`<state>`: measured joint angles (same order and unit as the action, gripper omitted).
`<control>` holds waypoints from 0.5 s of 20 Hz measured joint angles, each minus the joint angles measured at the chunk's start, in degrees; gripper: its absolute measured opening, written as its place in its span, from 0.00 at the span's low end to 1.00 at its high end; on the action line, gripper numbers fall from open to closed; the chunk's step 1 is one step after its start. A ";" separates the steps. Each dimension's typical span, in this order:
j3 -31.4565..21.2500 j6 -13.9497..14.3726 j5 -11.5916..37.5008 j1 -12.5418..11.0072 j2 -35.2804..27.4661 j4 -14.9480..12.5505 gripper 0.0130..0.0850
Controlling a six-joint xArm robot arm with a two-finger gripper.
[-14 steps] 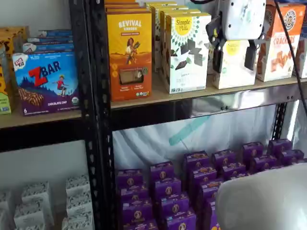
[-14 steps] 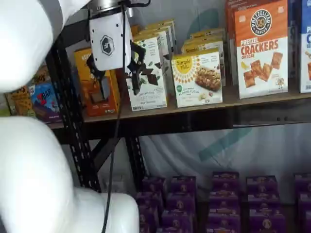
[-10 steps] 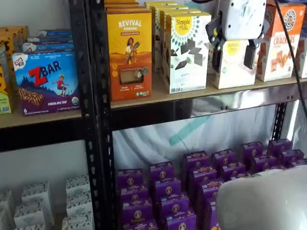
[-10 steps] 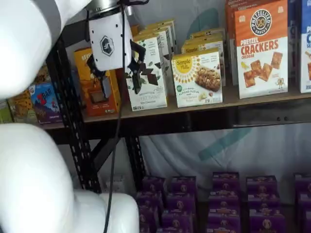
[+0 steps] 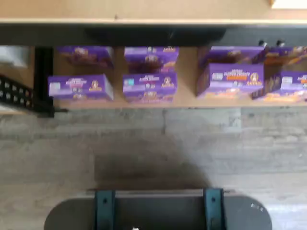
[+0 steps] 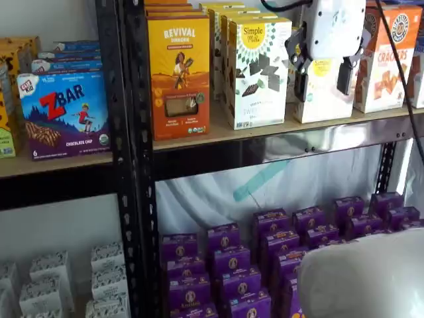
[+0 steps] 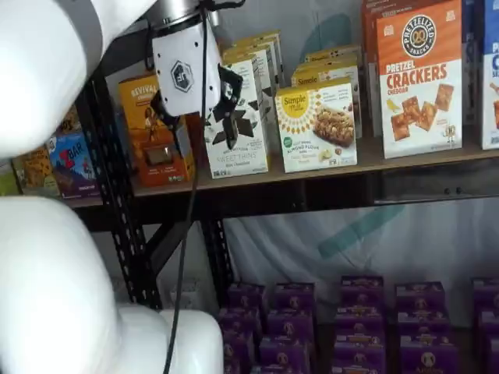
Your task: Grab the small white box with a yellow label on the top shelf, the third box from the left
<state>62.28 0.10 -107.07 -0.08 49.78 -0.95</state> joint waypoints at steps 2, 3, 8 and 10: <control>-0.39 -1.88 2.61 -2.03 -0.63 -0.02 1.00; -0.48 -2.72 3.76 -2.92 -1.01 0.00 1.00; 0.18 -6.87 8.60 -7.28 -4.41 0.18 1.00; 0.64 -8.50 10.60 -9.03 -6.00 0.42 1.00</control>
<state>62.92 -8.40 -96.47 -9.11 43.78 -0.53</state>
